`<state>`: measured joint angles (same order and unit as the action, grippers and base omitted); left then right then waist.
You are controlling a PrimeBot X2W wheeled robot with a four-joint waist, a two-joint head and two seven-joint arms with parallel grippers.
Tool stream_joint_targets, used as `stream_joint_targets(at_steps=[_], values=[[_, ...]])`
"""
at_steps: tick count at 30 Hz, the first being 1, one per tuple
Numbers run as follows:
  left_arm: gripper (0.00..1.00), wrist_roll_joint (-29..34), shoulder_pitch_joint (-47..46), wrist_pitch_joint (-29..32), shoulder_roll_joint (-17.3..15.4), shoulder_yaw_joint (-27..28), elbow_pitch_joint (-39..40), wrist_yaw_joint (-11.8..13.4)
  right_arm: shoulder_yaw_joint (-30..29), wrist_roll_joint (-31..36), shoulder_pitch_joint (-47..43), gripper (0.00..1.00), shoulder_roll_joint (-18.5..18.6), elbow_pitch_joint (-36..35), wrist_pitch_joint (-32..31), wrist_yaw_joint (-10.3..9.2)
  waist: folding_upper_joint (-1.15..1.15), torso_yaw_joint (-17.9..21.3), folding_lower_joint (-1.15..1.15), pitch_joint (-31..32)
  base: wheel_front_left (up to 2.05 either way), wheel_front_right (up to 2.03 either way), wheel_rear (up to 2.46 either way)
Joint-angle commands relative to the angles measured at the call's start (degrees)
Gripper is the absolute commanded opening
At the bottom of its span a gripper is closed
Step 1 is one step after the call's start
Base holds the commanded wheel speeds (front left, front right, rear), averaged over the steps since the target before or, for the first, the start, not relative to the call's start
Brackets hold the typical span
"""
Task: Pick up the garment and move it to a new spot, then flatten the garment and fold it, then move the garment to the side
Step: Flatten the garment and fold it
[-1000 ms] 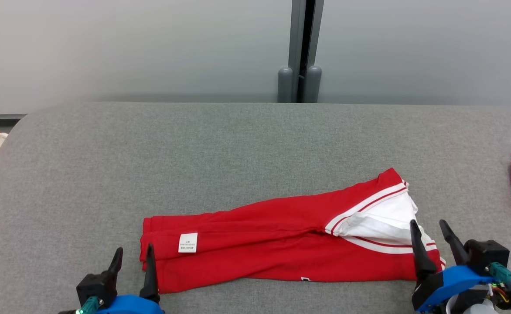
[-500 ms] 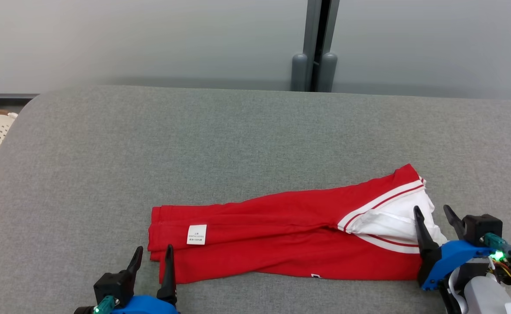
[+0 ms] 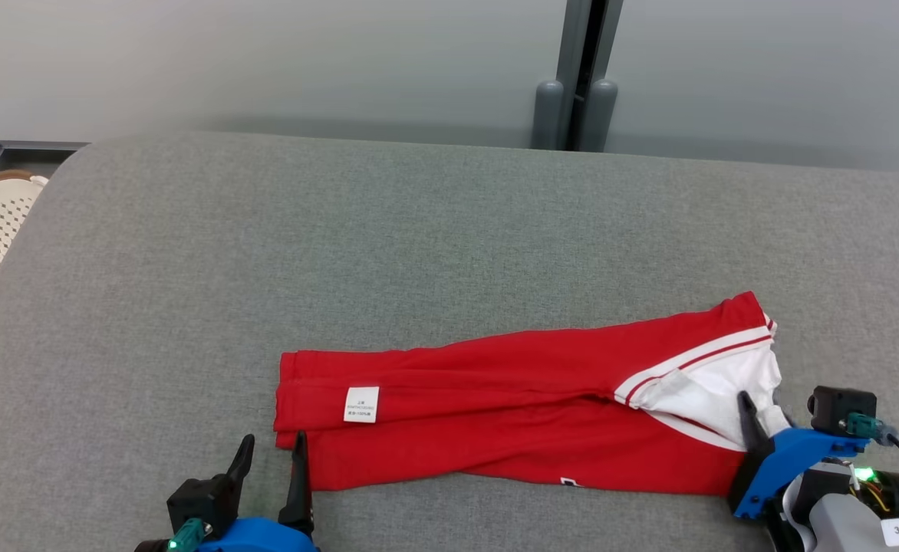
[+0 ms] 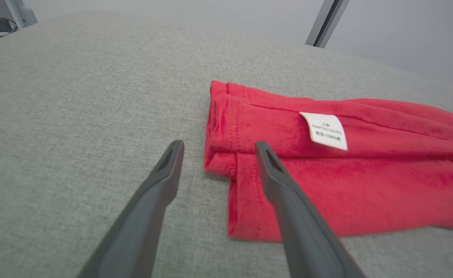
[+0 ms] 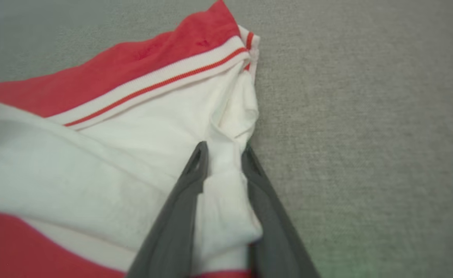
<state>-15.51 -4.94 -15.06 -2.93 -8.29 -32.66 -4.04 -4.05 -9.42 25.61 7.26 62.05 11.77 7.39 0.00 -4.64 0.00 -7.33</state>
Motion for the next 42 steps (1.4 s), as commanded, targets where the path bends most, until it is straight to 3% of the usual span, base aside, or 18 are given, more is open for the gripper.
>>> stream_joint_targets(at_steps=[1,6,13,22,34,42], values=[[1.00,-0.03,-0.55,-0.15,0.02,0.25,0.03,0.29,0.96,-0.57,-3.78,0.00,-1.48,3.37,-1.15,0.15,0.00,0.32,0.00,0.04,0.00,0.00,0.00],[1.00,-0.29,-1.06,-0.16,0.05,0.41,0.05,0.26,-1.47,-2.24,-3.01,0.00,3.40,0.42,2.67,-0.12,0.00,1.54,0.00,0.69,0.00,0.00,0.00],[1.00,-1.14,-0.77,-0.15,0.03,-0.82,-0.10,0.38,-5.97,-2.20,-4.23,0.00,2.80,-12.71,3.44,0.09,0.00,2.11,0.00,1.78,0.00,0.00,0.00],[1.00,-2.29,-0.29,-0.16,0.01,-2.73,-0.42,0.49,4.73,-5.08,-8.61,0.00,-1.14,-30.32,3.45,0.10,0.00,-1.50,0.00,2.14,0.00,0.00,0.00],[1.00,-2.41,1.08,-0.15,0.03,-4.69,-1.30,0.46,20.34,-10.35,-8.06,0.00,-2.98,-28.25,3.46,0.10,0.00,-12.99,0.00,3.48,0.00,0.00,0.00],[1.00,-2.09,1.42,-0.15,0.03,-5.08,-1.71,0.21,26.48,-11.40,-5.10,0.00,-4.11,-23.59,3.47,0.10,0.00,-16.95,0.00,3.69,0.00,0.00,0.00]])
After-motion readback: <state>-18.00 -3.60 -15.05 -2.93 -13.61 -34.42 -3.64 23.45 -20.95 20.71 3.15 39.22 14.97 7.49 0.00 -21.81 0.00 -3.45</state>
